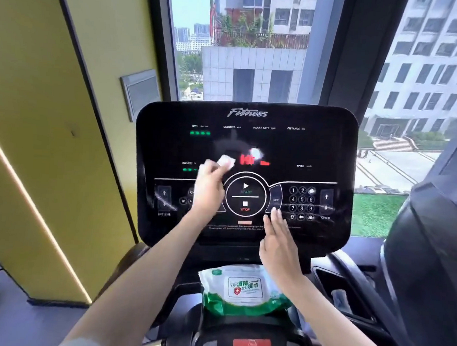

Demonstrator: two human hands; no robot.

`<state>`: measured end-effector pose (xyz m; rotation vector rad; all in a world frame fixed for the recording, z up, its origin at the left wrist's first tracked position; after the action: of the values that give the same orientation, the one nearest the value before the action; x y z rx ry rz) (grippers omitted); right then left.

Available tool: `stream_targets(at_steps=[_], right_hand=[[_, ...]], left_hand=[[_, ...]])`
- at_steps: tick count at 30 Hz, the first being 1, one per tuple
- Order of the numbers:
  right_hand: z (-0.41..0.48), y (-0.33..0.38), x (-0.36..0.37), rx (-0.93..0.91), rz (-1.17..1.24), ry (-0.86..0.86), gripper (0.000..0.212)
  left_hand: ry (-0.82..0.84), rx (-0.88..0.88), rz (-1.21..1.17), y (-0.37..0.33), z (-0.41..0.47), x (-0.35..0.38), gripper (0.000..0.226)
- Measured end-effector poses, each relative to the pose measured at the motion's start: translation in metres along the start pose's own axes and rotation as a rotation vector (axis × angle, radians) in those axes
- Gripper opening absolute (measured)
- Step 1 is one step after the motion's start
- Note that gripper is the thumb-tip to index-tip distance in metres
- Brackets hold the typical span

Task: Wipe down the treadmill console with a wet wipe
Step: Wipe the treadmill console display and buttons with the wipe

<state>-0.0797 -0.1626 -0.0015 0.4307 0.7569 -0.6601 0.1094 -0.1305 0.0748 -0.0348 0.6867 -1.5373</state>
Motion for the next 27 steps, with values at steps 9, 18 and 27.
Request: stream_targets(at_steps=[9,18,27], right_hand=[[0.015,-0.011,-0.005,-0.010,0.107,-0.117,0.050],[0.031,-0.023,-0.011,-0.059,0.134,-0.130,0.055],[0.038,-0.040,-0.016,-0.044,0.123,-0.108,0.056]], left_hand=[[-0.098,-0.110,-0.029,0.000,0.002,-0.050,0.051],[-0.287,-0.505,0.117,-0.021,0.052,-0.010,0.052],[0.494,0.129,-0.081,-0.070,0.021,0.029,0.034]])
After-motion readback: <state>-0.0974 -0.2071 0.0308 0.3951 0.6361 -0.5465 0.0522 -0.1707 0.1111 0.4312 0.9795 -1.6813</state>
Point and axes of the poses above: each hand's wrist, its own z-axis towards the middle knuckle, its own x-axis out of the palm, y = z × x, the point moved 1 cm from there along z, towards the middle knuckle, and after that the axes turned 9 degrees about -y, right-handed, at the moved point
